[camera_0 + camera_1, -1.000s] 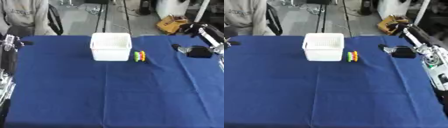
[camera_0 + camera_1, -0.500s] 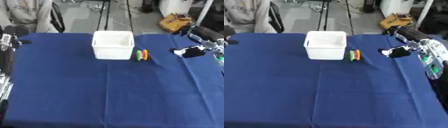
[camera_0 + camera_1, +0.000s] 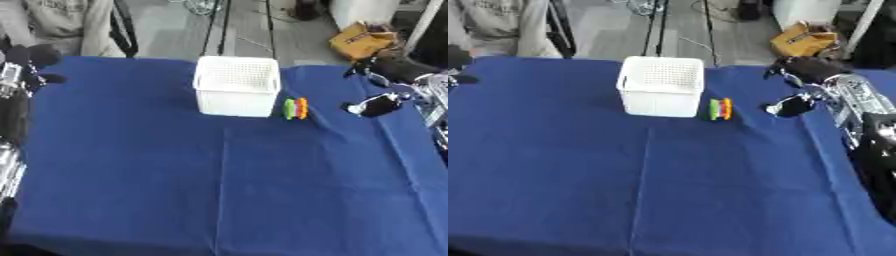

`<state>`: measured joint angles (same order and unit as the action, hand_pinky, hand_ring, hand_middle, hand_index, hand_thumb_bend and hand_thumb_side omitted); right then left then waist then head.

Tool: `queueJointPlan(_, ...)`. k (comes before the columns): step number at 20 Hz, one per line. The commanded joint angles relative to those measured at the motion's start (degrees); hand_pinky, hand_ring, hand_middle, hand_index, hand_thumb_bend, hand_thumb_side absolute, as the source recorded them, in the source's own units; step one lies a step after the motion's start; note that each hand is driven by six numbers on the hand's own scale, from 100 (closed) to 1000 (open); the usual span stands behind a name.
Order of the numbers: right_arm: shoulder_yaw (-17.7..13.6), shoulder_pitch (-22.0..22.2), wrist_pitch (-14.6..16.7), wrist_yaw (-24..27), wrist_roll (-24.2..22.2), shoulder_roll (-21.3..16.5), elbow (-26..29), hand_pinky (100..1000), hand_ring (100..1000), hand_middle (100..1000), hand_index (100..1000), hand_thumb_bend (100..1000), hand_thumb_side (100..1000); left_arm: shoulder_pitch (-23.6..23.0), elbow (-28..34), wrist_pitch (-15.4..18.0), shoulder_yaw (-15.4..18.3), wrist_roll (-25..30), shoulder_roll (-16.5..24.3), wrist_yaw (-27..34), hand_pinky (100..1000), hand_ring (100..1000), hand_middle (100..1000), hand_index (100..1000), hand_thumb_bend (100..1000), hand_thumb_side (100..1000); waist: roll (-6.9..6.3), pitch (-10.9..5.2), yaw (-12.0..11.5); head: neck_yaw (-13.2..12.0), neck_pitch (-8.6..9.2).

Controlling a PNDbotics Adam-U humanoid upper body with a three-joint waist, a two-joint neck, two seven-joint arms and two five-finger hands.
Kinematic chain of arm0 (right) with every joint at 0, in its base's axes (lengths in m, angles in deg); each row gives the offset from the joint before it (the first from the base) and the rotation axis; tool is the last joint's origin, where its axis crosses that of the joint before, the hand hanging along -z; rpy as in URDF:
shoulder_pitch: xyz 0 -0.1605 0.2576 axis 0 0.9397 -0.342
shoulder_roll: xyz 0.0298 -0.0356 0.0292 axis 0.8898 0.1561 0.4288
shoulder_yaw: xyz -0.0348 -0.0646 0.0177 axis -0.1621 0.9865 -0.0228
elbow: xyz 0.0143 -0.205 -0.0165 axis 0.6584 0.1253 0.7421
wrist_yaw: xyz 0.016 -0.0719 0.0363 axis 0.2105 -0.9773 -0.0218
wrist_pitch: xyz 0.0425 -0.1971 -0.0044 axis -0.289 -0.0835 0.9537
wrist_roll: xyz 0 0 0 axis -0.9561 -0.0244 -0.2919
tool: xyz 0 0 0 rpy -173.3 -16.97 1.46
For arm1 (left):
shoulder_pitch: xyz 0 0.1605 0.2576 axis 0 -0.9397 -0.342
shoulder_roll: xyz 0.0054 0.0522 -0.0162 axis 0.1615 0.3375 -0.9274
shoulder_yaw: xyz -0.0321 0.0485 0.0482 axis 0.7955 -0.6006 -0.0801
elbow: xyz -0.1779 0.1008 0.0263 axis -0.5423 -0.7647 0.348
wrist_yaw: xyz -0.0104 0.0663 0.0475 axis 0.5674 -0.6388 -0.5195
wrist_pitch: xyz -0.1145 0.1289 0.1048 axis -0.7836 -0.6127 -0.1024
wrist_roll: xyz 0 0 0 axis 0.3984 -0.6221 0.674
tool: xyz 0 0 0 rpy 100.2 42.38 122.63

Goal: Pick up objects on the table and place them in the box.

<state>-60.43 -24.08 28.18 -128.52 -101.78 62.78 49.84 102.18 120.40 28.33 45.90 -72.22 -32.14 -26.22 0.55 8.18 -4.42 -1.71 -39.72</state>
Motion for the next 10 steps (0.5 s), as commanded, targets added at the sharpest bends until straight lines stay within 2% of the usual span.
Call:
queueJointPlan(1,-1.0,-2.0,0.2,-0.8,0.8,-0.7,0.1,744,795,806,860,465,436,1.1,1.7,0.1,-0.1,0.5,1.5,0.6,677,816,721,812,296,1000,-0.02,-0.42,-0.3,0.2,0.67)
queueJointPlan(10,-1.9,-4.6,-0.4,-1.2,1.6,-0.1,0.4,742,794,805,860,456,430,1.3,2.8,0.2,-0.4,0.9,1.4,1.2,676,816,721,817,295,1000,0.27,1.04,-1.3,0.7,1.61)
